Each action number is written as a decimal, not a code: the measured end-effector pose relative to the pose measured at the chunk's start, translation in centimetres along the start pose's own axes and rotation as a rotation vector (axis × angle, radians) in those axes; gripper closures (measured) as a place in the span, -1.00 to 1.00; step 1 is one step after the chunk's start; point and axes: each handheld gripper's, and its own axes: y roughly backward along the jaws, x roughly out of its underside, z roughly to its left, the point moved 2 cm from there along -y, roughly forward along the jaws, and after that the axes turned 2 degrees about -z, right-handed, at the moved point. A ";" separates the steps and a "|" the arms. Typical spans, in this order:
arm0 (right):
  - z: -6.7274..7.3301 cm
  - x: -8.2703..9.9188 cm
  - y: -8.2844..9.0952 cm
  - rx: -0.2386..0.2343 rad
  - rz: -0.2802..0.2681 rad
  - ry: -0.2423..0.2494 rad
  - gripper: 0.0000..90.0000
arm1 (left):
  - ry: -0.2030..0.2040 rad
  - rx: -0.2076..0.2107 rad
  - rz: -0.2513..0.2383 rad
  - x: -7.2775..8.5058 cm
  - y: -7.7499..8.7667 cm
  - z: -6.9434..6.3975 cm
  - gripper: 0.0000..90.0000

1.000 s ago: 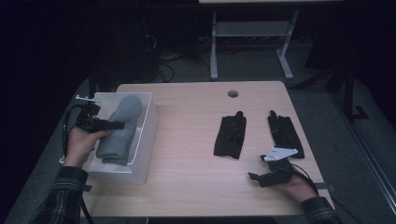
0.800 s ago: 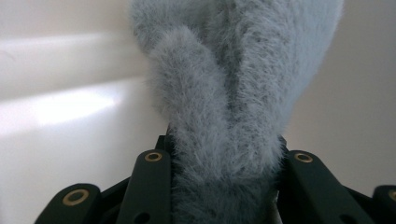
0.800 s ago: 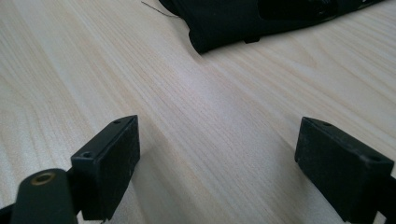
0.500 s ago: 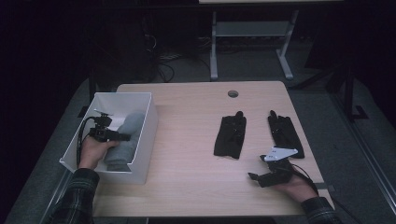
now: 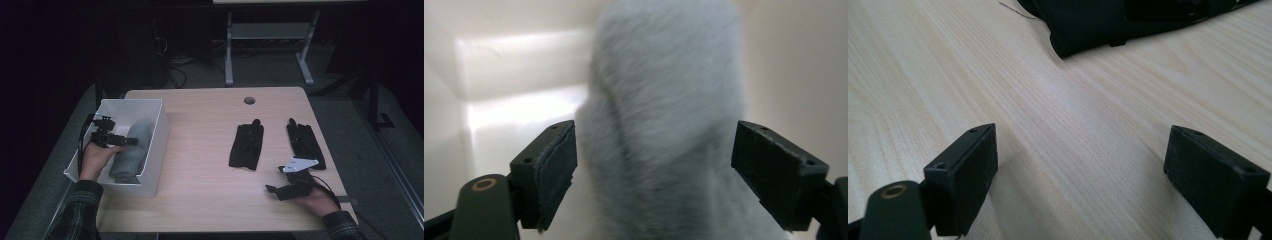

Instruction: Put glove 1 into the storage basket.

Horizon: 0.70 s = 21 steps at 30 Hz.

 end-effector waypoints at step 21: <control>0.0 0.0 0.0 0.000 0.001 0.001 -0.69 | -0.202 0.115 -0.131 -4.8 4.0 -9.4 -0.70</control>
